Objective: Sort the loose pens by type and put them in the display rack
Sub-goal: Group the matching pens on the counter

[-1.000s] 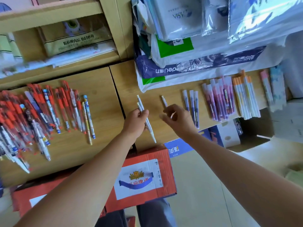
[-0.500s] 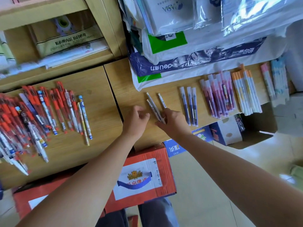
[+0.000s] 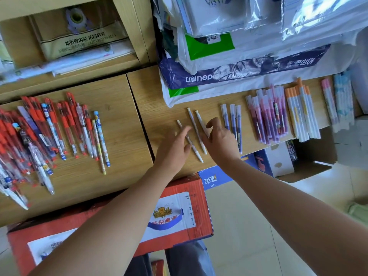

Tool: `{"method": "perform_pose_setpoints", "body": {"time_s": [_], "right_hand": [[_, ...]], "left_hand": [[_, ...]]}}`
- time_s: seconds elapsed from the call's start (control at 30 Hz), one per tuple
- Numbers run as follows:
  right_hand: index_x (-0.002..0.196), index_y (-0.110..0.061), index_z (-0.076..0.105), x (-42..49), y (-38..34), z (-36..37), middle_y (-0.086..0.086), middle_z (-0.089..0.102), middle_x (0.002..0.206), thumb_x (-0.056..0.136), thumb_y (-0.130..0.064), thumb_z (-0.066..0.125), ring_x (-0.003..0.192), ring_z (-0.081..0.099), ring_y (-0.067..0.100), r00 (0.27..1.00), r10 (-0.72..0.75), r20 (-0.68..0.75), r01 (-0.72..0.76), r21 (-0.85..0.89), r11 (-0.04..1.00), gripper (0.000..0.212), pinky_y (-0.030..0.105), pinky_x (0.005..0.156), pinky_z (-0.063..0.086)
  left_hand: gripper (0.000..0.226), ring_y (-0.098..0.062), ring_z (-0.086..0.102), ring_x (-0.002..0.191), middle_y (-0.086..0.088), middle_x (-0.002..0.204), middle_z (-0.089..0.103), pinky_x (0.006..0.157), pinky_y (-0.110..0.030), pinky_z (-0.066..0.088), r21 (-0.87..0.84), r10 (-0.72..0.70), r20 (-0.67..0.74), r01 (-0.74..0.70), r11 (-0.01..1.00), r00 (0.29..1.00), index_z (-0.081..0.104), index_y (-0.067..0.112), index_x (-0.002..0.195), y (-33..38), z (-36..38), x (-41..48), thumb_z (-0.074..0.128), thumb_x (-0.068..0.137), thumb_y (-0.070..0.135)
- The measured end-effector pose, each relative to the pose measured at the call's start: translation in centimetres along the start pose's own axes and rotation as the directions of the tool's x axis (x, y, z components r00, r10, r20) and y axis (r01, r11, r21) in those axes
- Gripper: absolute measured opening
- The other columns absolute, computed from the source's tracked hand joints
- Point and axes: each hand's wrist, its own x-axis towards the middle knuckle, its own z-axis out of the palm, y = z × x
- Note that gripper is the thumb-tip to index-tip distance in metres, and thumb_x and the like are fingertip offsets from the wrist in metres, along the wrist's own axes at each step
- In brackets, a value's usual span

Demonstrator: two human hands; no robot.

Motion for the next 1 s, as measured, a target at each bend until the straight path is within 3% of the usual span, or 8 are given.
{"method": "perform_pose_setpoints", "body": {"time_s": [0.07,0.17,0.3,0.4,0.5,0.67,0.8,1.0], "right_hand": [[0.101,-0.007,0.051,0.4,0.4,0.2,0.004,0.052,0.064,0.094,-0.027,0.055,0.061,0.057,0.032,1.000,0.012,0.029,-0.011,-0.026,1.000,0.022,0.034,0.053,0.040],[0.093,-0.008,0.055,0.5,1.2,0.0,0.009,0.062,0.067,0.093,-0.026,0.056,0.060,0.060,0.032,0.999,0.032,0.014,-0.032,-0.011,0.999,0.018,0.038,0.054,0.049],[0.090,-0.009,0.054,0.3,2.1,-0.4,0.006,0.063,0.068,0.089,-0.018,0.058,0.059,0.060,0.026,0.999,0.048,0.011,-0.047,-0.012,0.999,0.010,0.037,0.055,0.051],[0.090,-0.010,0.054,0.3,2.4,-0.5,0.005,0.060,0.064,0.086,-0.011,0.056,0.054,0.055,0.025,0.997,0.075,-0.018,-0.075,0.004,0.997,0.004,0.039,0.052,0.050],[0.092,-0.010,0.060,0.1,1.6,-0.6,-0.003,0.056,0.059,0.088,-0.019,0.061,0.049,0.050,0.017,0.999,0.036,-0.039,-0.033,0.076,0.997,0.010,0.030,0.050,0.043],[0.085,-0.010,0.058,-0.2,0.0,0.7,0.005,0.065,0.074,0.085,-0.030,0.064,0.067,0.061,0.028,0.995,0.003,0.096,-0.003,0.002,1.000,0.021,0.035,0.060,0.051],[0.088,-0.011,0.056,-0.9,-0.3,1.0,0.007,0.065,0.079,0.086,-0.030,0.064,0.072,0.059,0.030,0.988,0.014,0.152,-0.011,-0.023,1.000,0.021,0.035,0.061,0.049],[0.091,-0.012,0.057,-2.1,-0.2,1.2,0.004,0.066,0.077,0.088,-0.032,0.060,0.071,0.061,0.028,0.986,-0.039,0.164,0.033,0.041,0.999,0.020,0.040,0.061,0.052]], "left_hand": [[0.043,-0.022,0.056,0.094,-0.007,0.112,0.049,0.074,-0.031,0.044,0.073,0.005,-0.006,-0.005,0.997,1.000,0.044,0.028,0.135,0.4,0.6,0.3,0.056,0.094,0.028],[0.037,-0.022,0.056,0.086,-0.008,0.112,0.046,0.063,-0.028,0.038,0.166,0.019,-0.090,-0.004,0.986,0.996,0.049,0.025,0.128,1.0,1.0,0.7,0.058,0.093,0.030],[0.033,-0.022,0.059,0.084,-0.007,0.111,0.047,0.059,-0.027,0.039,0.217,0.026,-0.134,0.004,0.976,0.991,0.050,0.020,0.120,1.1,1.0,0.8,0.062,0.090,0.022],[0.030,-0.023,0.061,0.085,-0.007,0.111,0.051,0.062,-0.028,0.046,0.190,0.025,-0.147,0.003,0.982,0.989,0.050,0.017,0.115,0.6,0.7,0.8,0.063,0.088,0.019],[0.026,-0.023,0.060,0.091,-0.007,0.110,0.054,0.067,-0.028,0.043,0.167,0.020,-0.170,0.009,0.986,0.985,0.050,0.015,0.112,0.0,0.4,0.8,0.061,0.089,0.014],[0.021,-0.027,0.060,0.089,-0.008,0.107,0.054,0.070,-0.031,0.041,0.117,-0.022,-0.237,0.051,0.992,0.971,0.053,0.014,0.109,-0.1,0.2,1.3,0.061,0.090,0.018],[0.022,-0.027,0.058,0.088,-0.008,0.107,0.053,0.071,-0.029,0.037,0.085,0.029,-0.256,-0.007,0.996,0.966,0.054,0.011,0.105,-0.1,0.1,2.2,0.064,0.085,0.008],[0.035,-0.027,0.061,0.093,-0.011,0.113,0.053,0.076,-0.036,0.049,0.002,0.094,-0.272,-0.097,0.995,0.958,0.051,0.006,0.113,-0.6,0.4,2.0,0.062,0.081,-0.002]]}}
